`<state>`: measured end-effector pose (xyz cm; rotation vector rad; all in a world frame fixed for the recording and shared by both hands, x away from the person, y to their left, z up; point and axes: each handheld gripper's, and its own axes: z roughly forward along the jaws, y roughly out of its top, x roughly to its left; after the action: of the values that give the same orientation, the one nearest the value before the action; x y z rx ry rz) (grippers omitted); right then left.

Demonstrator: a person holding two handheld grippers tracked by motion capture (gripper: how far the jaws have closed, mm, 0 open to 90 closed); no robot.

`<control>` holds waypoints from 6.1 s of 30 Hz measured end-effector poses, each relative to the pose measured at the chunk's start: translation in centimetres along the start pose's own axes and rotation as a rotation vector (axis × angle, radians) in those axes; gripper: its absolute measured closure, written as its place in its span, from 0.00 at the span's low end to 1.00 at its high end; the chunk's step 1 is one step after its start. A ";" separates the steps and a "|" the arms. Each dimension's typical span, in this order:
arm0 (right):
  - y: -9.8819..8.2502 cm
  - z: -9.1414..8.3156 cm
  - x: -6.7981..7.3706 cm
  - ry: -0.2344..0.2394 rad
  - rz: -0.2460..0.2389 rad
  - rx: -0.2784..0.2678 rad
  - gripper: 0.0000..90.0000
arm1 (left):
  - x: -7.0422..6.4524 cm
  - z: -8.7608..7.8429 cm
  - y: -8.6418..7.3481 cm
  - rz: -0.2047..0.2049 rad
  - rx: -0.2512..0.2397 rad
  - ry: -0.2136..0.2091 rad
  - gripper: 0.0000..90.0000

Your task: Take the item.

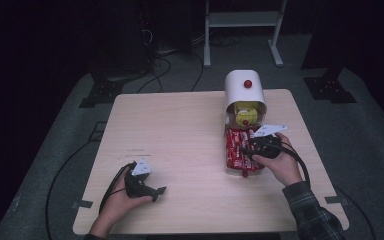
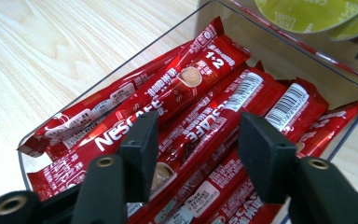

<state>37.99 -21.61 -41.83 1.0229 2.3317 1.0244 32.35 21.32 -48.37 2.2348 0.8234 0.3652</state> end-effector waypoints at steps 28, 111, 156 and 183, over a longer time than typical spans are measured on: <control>-0.7 -0.5 -0.9 0.021 0.176 0.014 0.96 | 0.0 0.0 0.0 0.000 0.000 0.000 0.00; -4.4 -6.4 -6.1 -0.116 0.318 -0.050 0.98 | 0.0 0.0 0.0 0.000 0.000 0.000 0.00; -7.9 -1.7 -7.9 -0.133 0.363 0.090 0.97 | 0.0 0.0 0.0 -0.001 0.000 0.000 0.00; -7.9 -3.2 -6.6 -0.189 0.298 0.023 0.32 | 0.0 0.0 0.0 -0.002 -0.001 0.002 0.00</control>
<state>36.71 -31.73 -45.24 1.4424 2.0843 0.9595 32.37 21.30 -48.37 2.2331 0.8263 0.3663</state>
